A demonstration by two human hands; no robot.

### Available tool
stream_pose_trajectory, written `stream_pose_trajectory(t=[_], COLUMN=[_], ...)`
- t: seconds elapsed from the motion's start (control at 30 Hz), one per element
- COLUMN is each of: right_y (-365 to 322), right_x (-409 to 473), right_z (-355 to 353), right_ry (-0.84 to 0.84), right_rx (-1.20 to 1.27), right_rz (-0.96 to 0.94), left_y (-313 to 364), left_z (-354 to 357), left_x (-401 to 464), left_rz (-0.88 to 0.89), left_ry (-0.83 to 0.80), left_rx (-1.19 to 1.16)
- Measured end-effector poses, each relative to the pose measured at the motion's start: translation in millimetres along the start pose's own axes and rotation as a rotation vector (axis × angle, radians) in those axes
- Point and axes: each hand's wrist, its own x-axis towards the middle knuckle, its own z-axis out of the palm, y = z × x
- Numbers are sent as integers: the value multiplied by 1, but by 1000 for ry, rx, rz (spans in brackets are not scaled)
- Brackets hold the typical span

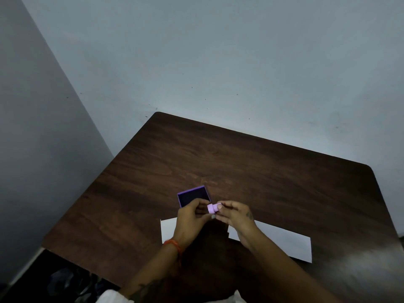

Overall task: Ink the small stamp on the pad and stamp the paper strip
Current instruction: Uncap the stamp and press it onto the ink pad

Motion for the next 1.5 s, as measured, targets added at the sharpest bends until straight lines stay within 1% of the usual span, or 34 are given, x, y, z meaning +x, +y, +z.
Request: stream_pose_trajectory(t=[0.07,0.2,0.33,0.47,0.6,0.7,0.8,0.87,0.97,1.07,1.13,1.2,1.37,1.43,1.5], right_y=[-2,-6,-12,-13,-15,-16,-15,-15,-14,-13,-12,-11,-12,-13,-15], right_x=[-2,-6,-7,-9,-10,-10,-9,-8,-5,-5,-6,-7,-10,-11,-12], right_z=[-1,-2,-5,-6,-11,-12,-14,-17,-25,-28,-29,-30,-32,-33,-33], right_ry=[-7,37,-19,-50,-103,-144,-133,-125,-125,-175,-202,-221,-262,-269,-279], right_rx=[2,-92,-119,-85,-116,-66,-58,10,224,468,576,633,688,699,697], right_rz=[4,-38,-77,-58,-95,-63,-34,9,113,177,188,196,189,182,163], left_y=[3,7,10,12,14,16,16,16,12,6,3,0,-7,-8,-11], left_z=[-2,-3,-7,-8,-8,-9,-7,-6,-4,-2,1,5,15,18,19], left_x=[-1,-1,-1,-1,-1,-2,-1,0,2,2,2,2,8,9,9], left_rz=[-5,12,32,54,54,63,53,30,-41,-102,-125,-122,-61,-30,3], left_ry=[-5,-46,-49,-58,-69,-68,-65,-56,-59,-72,-90,-129,-184,-175,-152], left_rx=[-20,-12,-10,5,11,15,9,-23,-106,-138,-118,-64,224,308,338])
